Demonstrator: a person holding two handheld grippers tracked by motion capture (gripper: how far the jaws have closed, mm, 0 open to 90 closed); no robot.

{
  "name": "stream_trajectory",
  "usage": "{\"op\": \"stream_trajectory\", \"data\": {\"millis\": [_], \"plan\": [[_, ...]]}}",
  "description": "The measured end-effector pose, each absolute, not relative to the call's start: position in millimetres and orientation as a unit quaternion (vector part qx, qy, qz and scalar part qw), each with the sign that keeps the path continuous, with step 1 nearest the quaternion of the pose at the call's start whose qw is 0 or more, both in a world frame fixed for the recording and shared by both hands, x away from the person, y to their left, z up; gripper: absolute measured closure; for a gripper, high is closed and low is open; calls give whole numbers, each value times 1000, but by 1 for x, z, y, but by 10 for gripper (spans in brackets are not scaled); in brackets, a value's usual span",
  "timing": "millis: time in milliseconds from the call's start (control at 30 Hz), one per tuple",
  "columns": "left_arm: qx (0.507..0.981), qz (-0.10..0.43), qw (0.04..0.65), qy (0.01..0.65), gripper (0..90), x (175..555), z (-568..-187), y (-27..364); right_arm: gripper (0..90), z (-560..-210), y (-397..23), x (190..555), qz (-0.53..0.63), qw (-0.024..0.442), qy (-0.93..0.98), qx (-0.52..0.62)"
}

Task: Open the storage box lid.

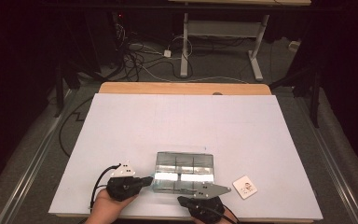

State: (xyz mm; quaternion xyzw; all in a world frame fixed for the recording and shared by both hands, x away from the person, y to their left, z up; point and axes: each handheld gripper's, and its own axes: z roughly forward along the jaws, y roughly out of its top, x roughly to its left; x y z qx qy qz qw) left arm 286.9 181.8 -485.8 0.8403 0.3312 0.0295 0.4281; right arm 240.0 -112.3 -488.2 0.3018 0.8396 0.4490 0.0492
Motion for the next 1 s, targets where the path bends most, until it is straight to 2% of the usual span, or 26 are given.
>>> {"op": "stream_trajectory", "data": {"millis": [1000], "plan": [[841, 34, 429, 329, 874, 287, -486, 181, 900, -482, -123, 240, 480, 61, 820, 306]]}}
